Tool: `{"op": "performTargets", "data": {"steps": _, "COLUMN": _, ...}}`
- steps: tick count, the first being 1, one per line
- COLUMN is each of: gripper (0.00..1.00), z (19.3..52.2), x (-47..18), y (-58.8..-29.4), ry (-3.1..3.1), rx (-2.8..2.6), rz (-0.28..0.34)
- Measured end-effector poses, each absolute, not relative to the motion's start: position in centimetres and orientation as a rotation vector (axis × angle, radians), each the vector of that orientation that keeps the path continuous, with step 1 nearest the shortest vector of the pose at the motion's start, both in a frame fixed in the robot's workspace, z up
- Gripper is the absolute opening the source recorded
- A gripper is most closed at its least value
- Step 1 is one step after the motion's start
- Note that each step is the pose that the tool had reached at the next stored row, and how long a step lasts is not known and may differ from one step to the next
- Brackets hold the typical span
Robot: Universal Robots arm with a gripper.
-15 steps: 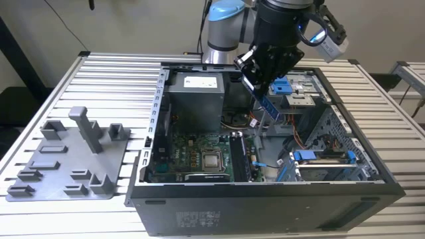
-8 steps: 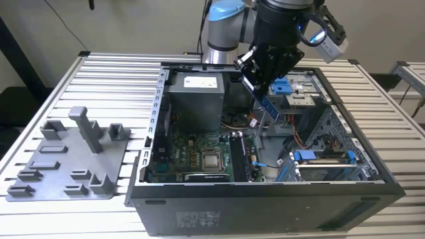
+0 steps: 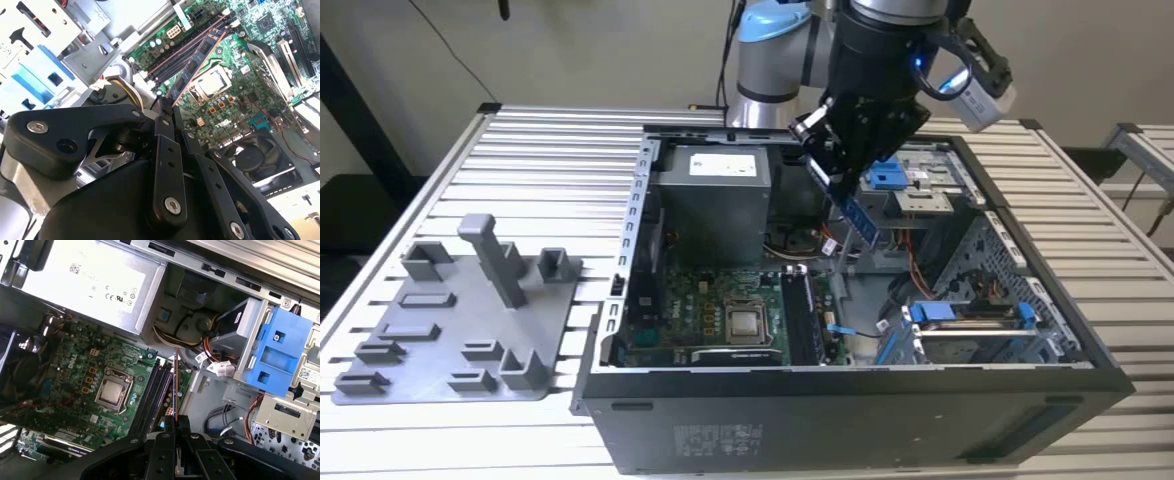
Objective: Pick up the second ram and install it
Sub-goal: 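Insert the second ram into the second slot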
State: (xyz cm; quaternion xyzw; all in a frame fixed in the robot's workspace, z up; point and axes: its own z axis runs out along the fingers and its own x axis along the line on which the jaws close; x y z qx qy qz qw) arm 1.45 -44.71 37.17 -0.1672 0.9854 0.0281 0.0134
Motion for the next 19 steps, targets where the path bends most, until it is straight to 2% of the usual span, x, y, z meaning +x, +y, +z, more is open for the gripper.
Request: {"op": "performTargets", "data": {"steps": 19, "gripper": 0.14, "z": 35.6, "x": 1.4, "y": -44.7, "ry": 3.118, "rx": -0.157, "rz": 0.083}}
